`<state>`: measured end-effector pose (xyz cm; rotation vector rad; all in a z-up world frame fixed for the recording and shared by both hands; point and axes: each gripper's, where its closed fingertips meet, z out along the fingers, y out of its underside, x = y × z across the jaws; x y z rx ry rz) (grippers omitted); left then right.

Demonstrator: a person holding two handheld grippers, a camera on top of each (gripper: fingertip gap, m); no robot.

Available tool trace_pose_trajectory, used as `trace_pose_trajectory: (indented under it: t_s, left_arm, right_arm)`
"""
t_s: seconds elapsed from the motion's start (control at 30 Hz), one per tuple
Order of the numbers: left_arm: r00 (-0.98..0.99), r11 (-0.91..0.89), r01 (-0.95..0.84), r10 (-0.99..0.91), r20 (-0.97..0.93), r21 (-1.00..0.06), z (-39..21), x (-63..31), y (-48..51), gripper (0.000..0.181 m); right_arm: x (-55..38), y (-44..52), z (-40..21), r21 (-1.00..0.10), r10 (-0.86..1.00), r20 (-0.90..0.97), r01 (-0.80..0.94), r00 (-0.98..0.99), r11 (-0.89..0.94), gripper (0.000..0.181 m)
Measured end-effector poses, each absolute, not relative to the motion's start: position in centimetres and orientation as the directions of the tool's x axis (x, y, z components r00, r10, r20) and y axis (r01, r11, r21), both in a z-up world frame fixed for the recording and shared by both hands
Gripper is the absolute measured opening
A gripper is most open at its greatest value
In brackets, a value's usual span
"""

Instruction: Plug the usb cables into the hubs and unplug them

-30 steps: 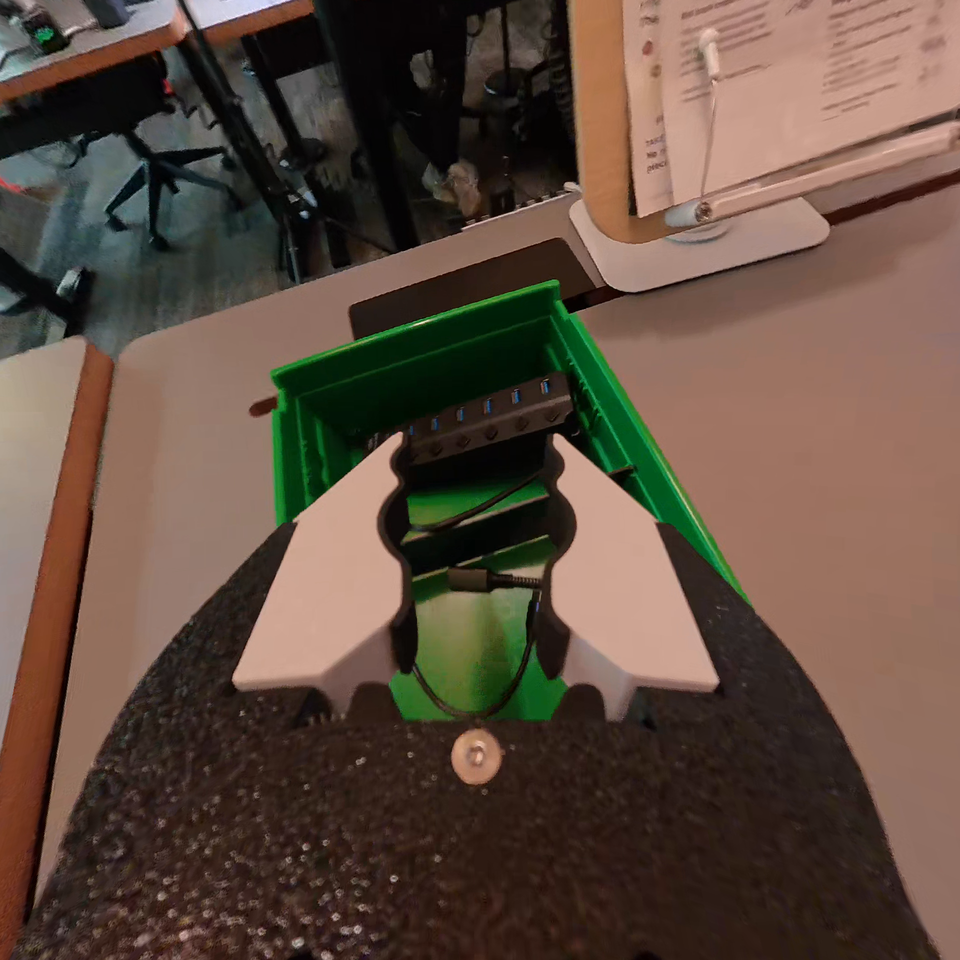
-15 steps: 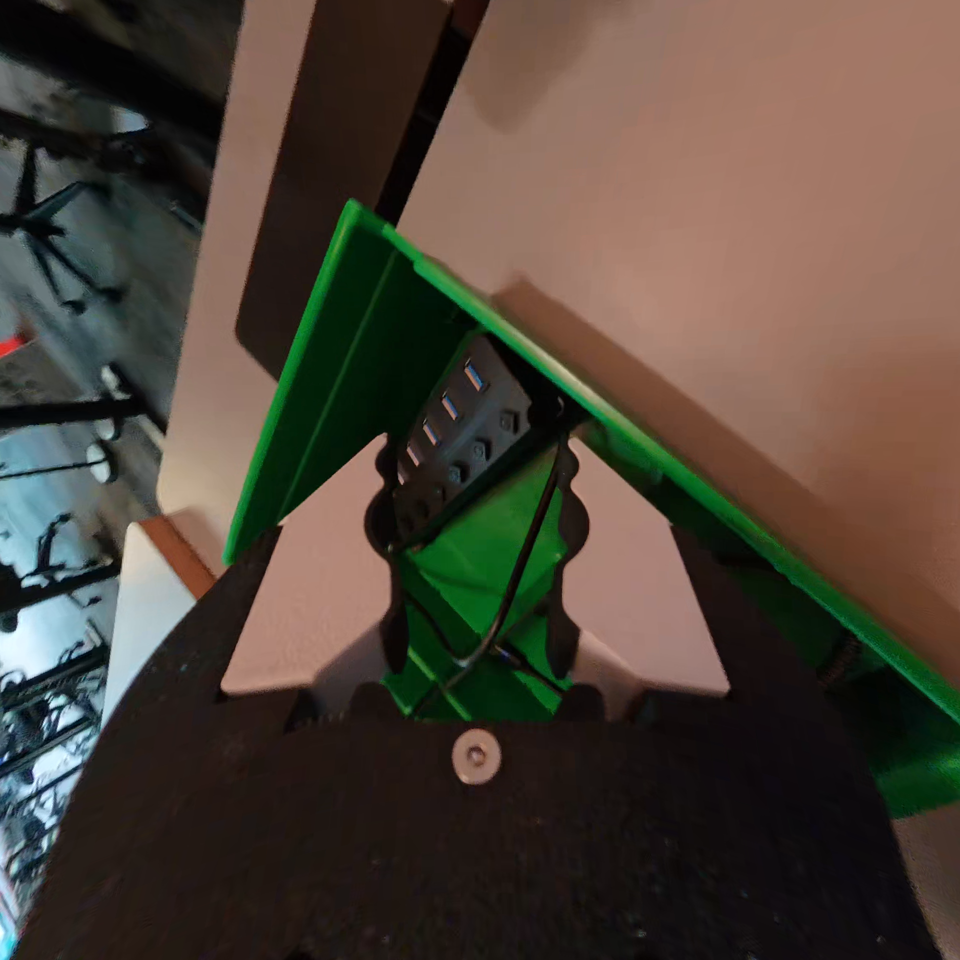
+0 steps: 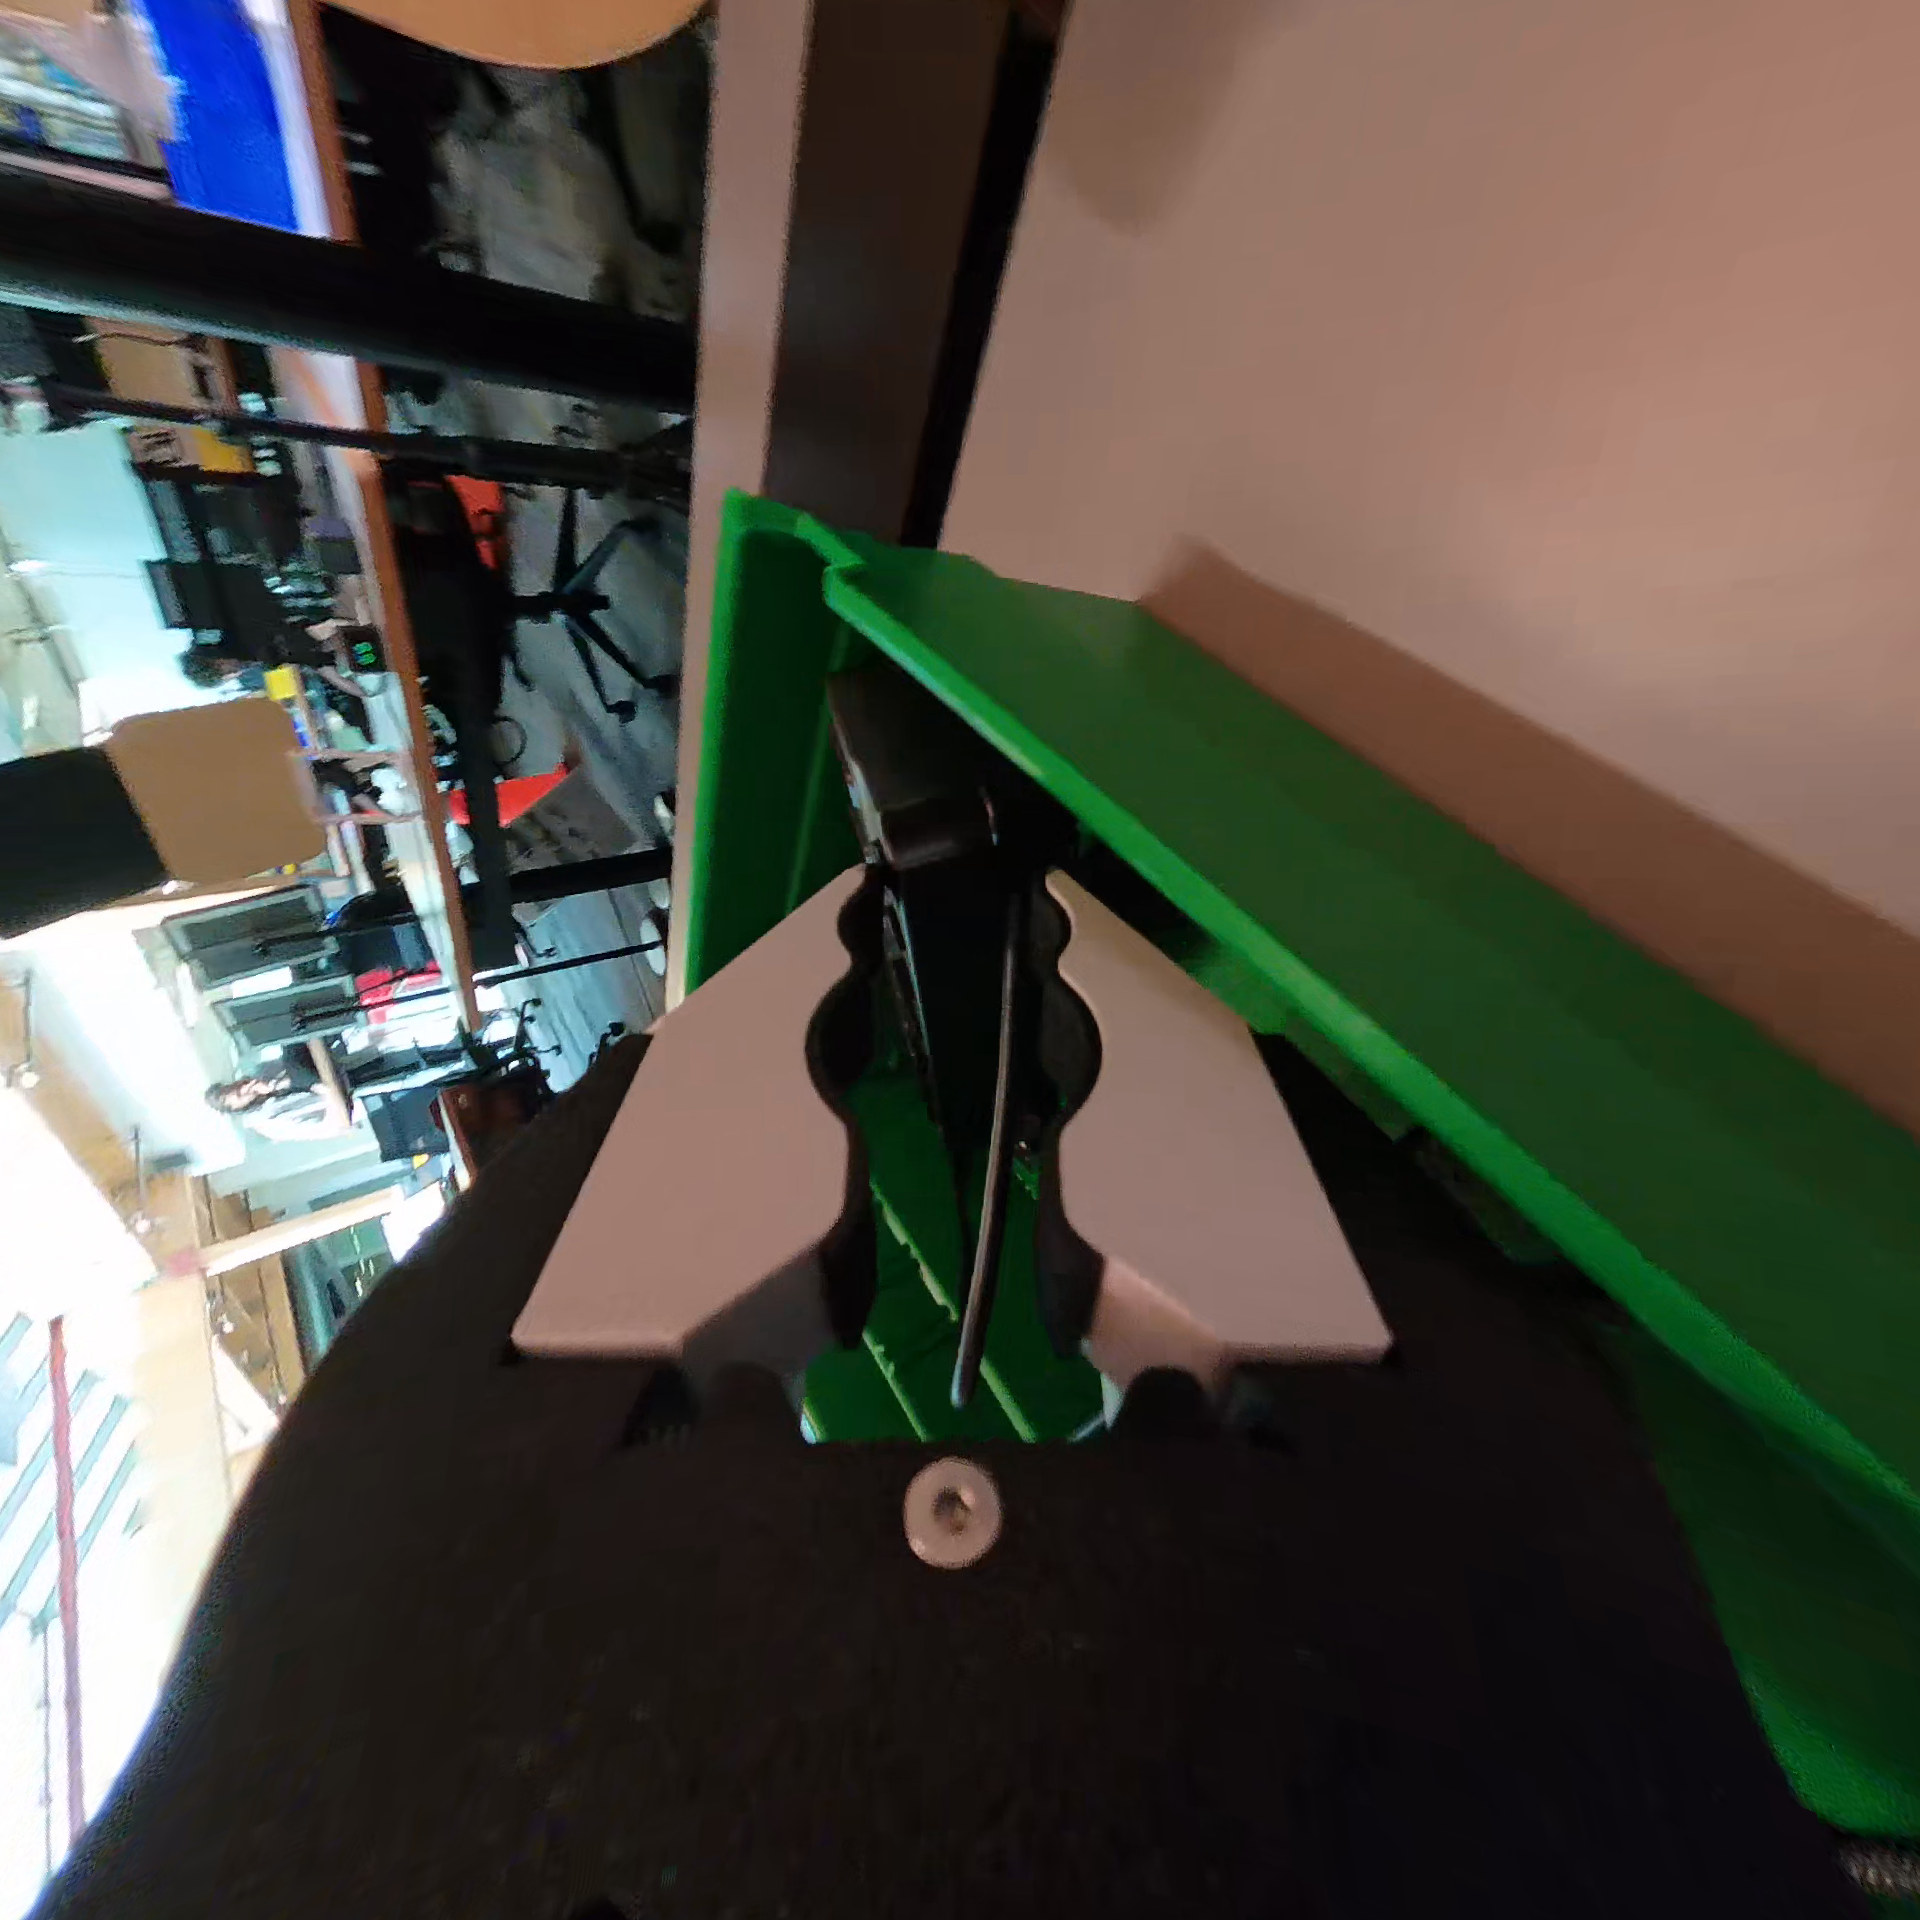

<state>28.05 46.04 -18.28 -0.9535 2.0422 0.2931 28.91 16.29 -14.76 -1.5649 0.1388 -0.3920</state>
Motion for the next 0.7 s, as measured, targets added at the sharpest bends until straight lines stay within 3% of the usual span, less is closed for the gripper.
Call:
trace_pose_trajectory:
  t_s: [0.2,0.4,0.57,0.7]
  left_arm:
    - [-0.118,0.635,-0.666,-0.607,-0.786,-0.391,-13.9,26.9,46.7,0.024]
    - [0.031,0.711,-0.439,-0.599,-0.8,-0.549,-2.8,24.7,42.5,0.023]
    - [0.174,0.851,-0.141,-0.481,-0.859,-0.506,7.9,22.3,34.8,0.022]
    - [0.225,0.939,0.087,-0.343,-0.912,-0.332,11.2,20.7,26.5,0.022]
  right_arm:
    - [29.1,16.2,-14.8,-0.988,-0.331,0.153,0.149,0.931,-0.037,0.083]
    - [27.4,16.5,-13.6,-0.998,-0.206,-0.026,-0.013,0.978,0.062,0.084]
    - [24.5,16.8,-12.1,-0.926,0.093,-0.338,-0.348,0.937,0.146,0.085]
    - [22.9,15.5,-9.1,-0.732,0.411,-0.558,-0.661,0.721,0.166,0.084]
